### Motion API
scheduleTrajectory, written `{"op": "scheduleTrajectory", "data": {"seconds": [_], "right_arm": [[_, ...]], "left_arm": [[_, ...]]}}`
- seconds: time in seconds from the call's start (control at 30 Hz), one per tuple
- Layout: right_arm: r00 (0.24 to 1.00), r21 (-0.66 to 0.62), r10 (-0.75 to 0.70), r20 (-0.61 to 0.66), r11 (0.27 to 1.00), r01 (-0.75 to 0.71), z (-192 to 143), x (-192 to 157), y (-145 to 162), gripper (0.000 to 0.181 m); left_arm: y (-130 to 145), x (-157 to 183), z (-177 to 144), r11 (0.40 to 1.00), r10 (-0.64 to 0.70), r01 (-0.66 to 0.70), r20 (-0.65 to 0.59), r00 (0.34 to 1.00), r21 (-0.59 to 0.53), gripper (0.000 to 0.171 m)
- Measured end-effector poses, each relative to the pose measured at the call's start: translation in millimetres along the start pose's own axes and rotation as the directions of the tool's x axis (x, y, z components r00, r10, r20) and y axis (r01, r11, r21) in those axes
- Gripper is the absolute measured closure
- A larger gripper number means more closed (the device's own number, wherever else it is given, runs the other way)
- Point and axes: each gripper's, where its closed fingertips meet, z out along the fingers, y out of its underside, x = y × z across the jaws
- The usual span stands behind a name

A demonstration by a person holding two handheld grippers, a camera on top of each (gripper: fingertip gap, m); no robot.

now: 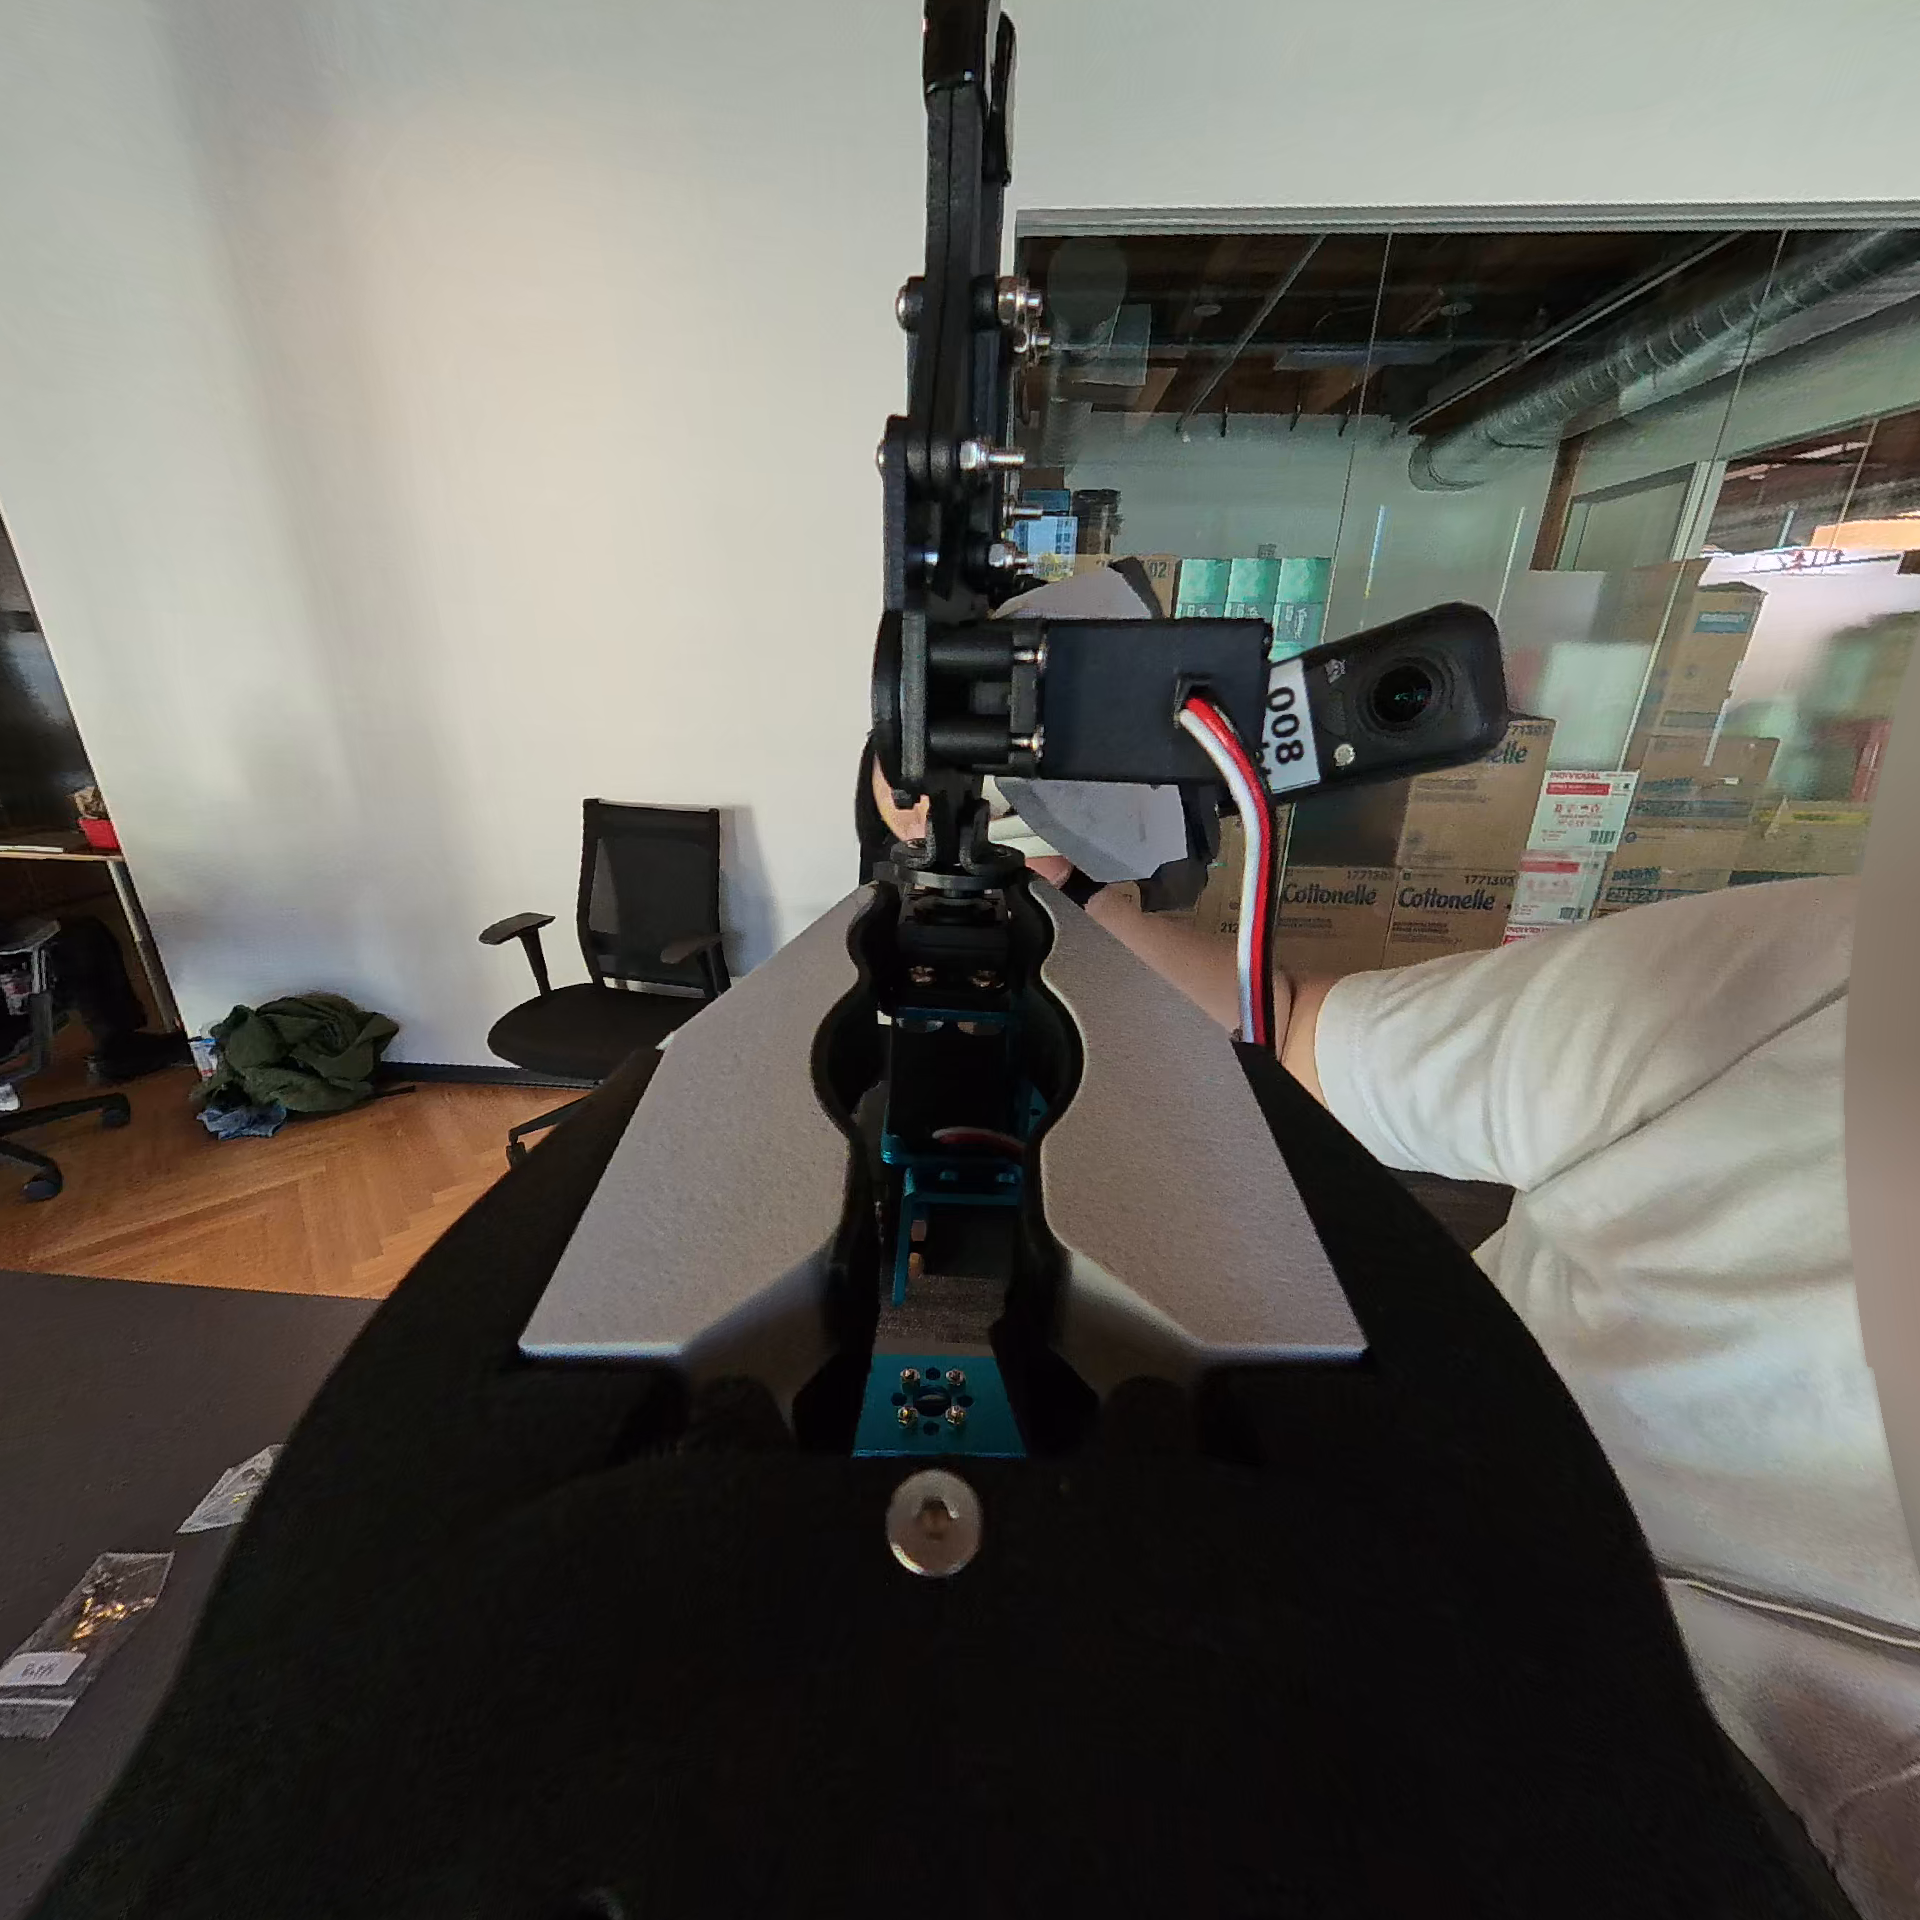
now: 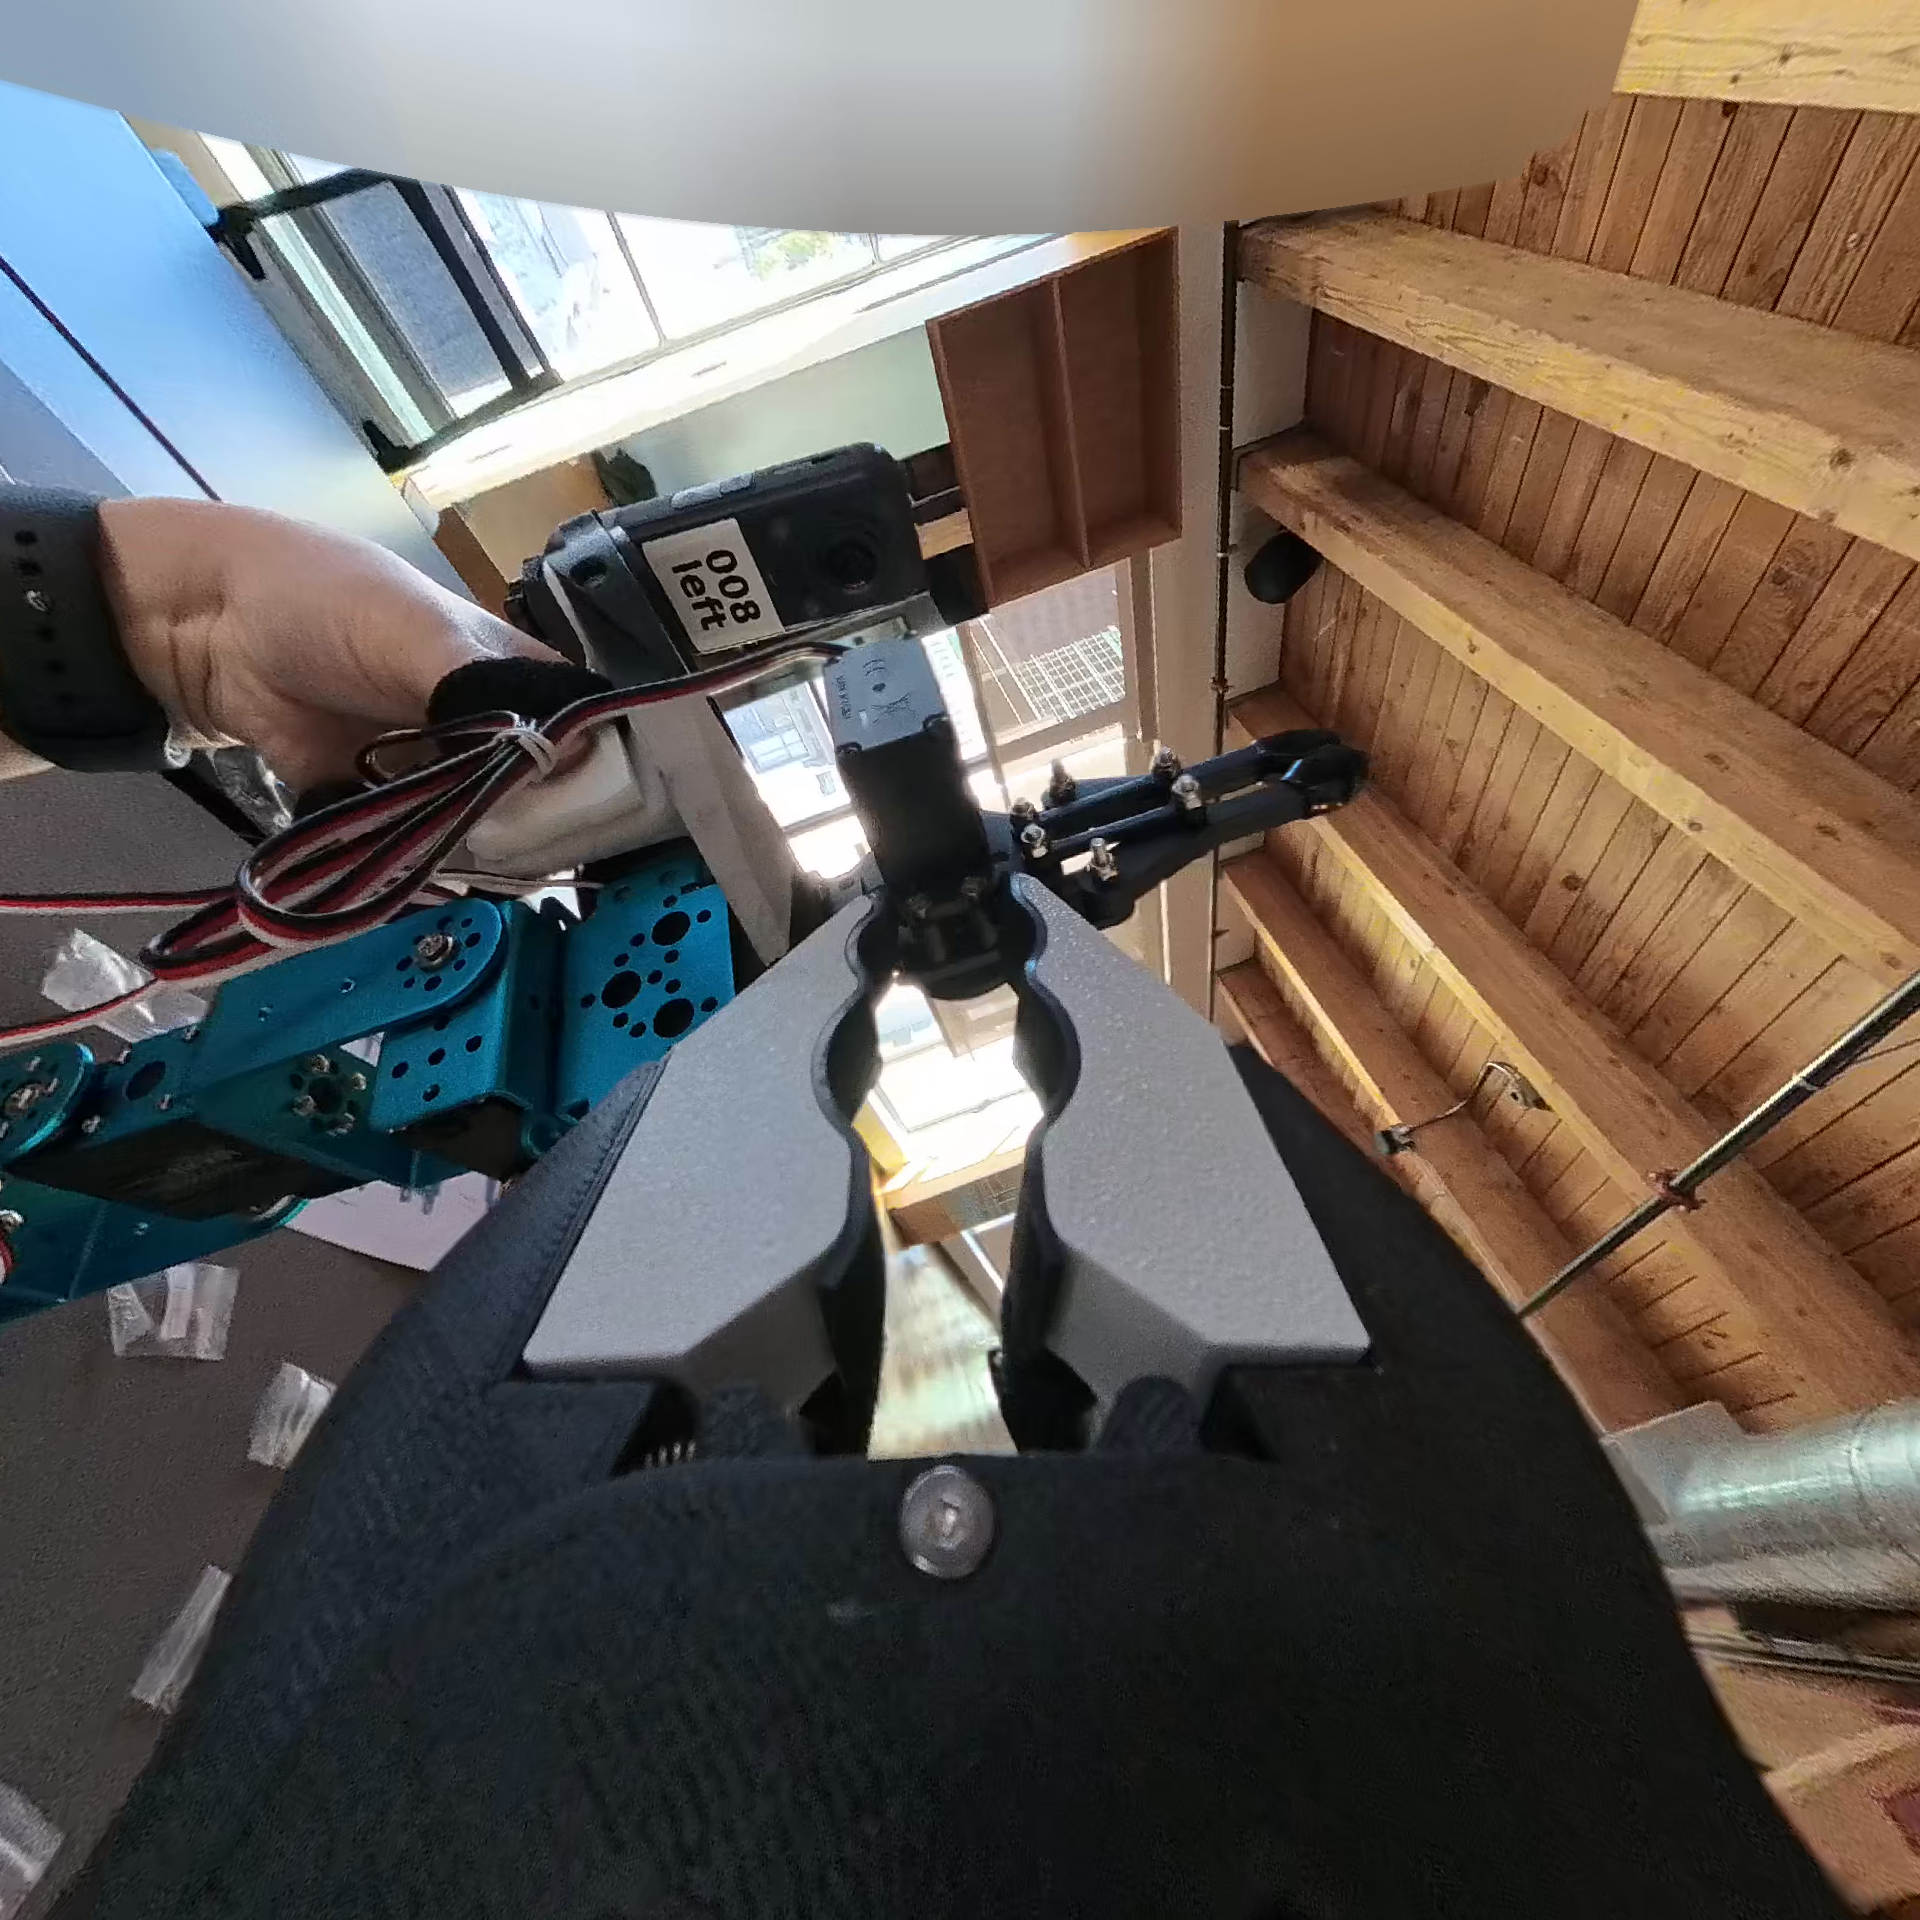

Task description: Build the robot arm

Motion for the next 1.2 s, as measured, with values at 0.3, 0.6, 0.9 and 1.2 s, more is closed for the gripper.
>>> {"op": "scheduleTrajectory", "data": {"seconds": [0.3,0.6,0.9,1.2], "right_arm": [[0.996,-0.037,-0.064,-0.056,0.997,0.062,-0.8,-0.6,-0.9,0.162],[0.991,-0.053,-0.078,-0.106,0.996,0.073,-3.8,-0.5,0.6,0.162],[0.992,-0.055,-0.094,-0.08,0.994,0.089,-3.9,-0.1,1.5,0.162],[0.989,-0.065,-0.139,0.049,0.988,0.142,0.3,0.0,0.5,0.163]], "left_arm": [[-0.1,0.2,-0.9,1.0,0.008,-0.008,0.004,1.0,-0.003,0.151],[0.5,-0.3,-0.2,1.0,0.011,-0.011,0.017,1.0,-0.01,0.151],[0.7,-0.4,0.1,1.0,0.007,-0.007,0.018,1.0,-0.012,0.151],[0.5,-0.5,-0.9,1.0,0.012,-0.012,0.02,1.0,-0.012,0.151]]}}
